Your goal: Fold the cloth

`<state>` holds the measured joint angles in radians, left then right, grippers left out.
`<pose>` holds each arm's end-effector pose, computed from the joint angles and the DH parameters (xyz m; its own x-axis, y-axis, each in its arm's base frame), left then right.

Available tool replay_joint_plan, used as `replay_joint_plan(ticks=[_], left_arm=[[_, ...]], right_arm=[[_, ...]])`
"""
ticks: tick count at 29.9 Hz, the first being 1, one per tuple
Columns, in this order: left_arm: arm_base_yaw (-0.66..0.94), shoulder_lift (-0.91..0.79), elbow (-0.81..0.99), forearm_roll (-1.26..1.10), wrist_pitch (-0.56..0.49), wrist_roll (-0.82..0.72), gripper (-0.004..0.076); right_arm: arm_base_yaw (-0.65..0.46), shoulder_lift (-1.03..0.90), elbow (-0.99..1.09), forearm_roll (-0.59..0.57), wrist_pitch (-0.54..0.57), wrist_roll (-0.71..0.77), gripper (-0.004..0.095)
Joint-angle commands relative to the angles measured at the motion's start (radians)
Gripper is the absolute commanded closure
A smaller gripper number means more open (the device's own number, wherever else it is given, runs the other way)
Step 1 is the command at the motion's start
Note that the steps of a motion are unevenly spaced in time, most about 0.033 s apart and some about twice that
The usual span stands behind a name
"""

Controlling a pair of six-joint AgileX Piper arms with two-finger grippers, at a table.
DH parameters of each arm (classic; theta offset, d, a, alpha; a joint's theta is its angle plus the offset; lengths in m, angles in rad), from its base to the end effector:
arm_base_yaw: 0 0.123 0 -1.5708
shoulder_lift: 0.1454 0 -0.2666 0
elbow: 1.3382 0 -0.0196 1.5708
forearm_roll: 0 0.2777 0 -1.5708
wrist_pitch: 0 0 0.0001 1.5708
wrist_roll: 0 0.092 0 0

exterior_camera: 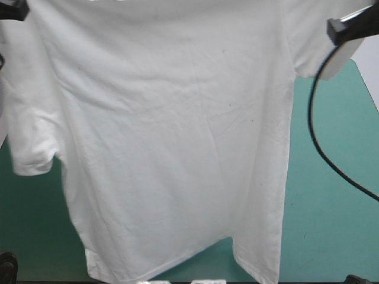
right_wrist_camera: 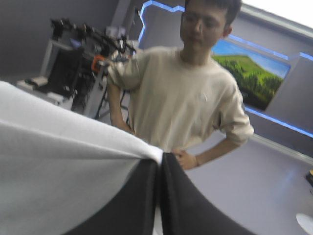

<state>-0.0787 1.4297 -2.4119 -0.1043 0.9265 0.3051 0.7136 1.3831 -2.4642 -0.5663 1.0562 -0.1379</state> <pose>0.2069 -0.0240 0.6557 0.1788 0.2257 -0.9576 0.1211 0.9609 0.2491 0.1486 0.0718 0.6676 0.2267 -0.3032 -0.9256 -0.1494 0.9282 -0.3406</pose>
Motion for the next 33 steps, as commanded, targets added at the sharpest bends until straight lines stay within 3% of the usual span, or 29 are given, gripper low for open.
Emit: replay_joint_plan(ticks=[1, 5, 12, 20, 29, 33], left_arm=[[0.0, 0.027, 0.068, 0.0, -0.075, -0.005, 0.0733], [0.0, 0.097, 0.153, 0.0, -0.086, -0.005, 0.0733], [0.0, 0.263, 0.243, -0.015, -0.193, -0.005, 0.0733], [0.0, 0.457, 0.243, -0.084, -0.337, 0.037, 0.0733], [0.0, 0.703, 0.243, -0.156, -0.432, 0.052, 0.0733], [0.0, 0.767, 0.243, -0.207, -0.436, 0.052, 0.0646]], right_arm=[[-0.026, 0.05, 0.042, -0.053, -0.028, 0.057, 0.0926], [-0.184, 0.118, 0.173, 0.142, -0.033, 0.068, 0.0925], [-0.503, 0.205, 0.425, 0.554, -0.269, -0.025, 0.0925], [-0.645, 0.342, 0.431, 0.702, -0.404, -0.137, 0.0926], [-0.673, 0.574, 0.431, 0.779, -0.538, -0.177, 0.0925], [-0.673, 0.653, 0.425, 0.817, -0.533, -0.177, 0.0915]])
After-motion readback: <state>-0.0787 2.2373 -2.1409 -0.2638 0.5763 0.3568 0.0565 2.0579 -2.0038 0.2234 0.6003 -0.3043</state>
